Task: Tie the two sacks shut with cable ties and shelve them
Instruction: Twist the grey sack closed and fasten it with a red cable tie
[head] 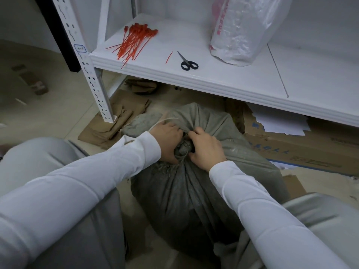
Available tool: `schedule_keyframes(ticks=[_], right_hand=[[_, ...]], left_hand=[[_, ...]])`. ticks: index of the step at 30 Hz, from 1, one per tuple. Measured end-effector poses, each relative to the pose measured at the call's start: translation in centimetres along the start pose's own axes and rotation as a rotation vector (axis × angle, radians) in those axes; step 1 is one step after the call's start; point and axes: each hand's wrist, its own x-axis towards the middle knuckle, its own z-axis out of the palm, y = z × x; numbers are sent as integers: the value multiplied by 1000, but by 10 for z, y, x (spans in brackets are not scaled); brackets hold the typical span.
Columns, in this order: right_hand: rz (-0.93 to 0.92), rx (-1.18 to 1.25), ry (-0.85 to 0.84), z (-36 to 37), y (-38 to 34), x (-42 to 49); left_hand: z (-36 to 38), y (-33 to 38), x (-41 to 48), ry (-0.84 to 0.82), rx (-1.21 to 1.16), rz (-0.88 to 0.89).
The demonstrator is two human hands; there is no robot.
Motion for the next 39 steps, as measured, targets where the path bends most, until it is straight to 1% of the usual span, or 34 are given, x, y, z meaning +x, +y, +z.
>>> schedule_keyframes(ticks=[1, 3, 5, 7, 8, 12, 14, 15, 17, 19, 22, 24, 26, 28, 30, 35, 37, 39], right_hand=[[8, -4, -8, 0, -2, 2], [24, -7, -22, 0, -6, 6], [48, -12, -13, 0, -9, 9], [58, -55, 7, 0, -12, 11], [55, -89, 13, 0, -14, 10], [9, -158, -13, 3, -22, 12], [-31, -157, -59, 2, -27, 17], [-51, -162, -96, 0, -30, 19], [-83, -173, -176, -3, -36, 20], [-97, -189, -219, -3, -39, 19], [-69, -141, -188, 4, -34, 19], [-60, -110, -160, 10, -31, 19], [-68, -98, -147, 15, -31, 18], [-63, -88, -130, 15, -31, 18], [-43, -59, -111, 14, -28, 19], [-16, 12, -89, 14, -24, 18], [1, 63, -72, 13, -21, 18], [21, 144, -50, 11, -18, 19]], left_hand=[[-2, -2, -1, -22, -61, -31], [-5, -6, -2, -28, -102, -103], [-9, -2, -3, 48, -43, -145], [-6, 10, -7, 126, 27, -147], [-2, 16, -9, 128, 44, -144], [14, 25, -14, 46, 71, -145], [26, 25, -15, -10, 25, -154], [29, 27, -17, -22, 59, -149], [36, 30, -18, 31, 100, -122], [35, 32, -19, 78, 120, -93], [30, 32, -16, -90, 69, -46], [25, 24, -13, -162, -16, -15], [24, 14, -10, -237, -180, -52], [26, 4, -7, -293, -371, -120], [29, -1, -4, -289, -540, -184], [27, -10, 1, -344, -851, -378], [27, -13, 2, -417, -938, -374], [30, -9, 2, -471, -943, -363]])
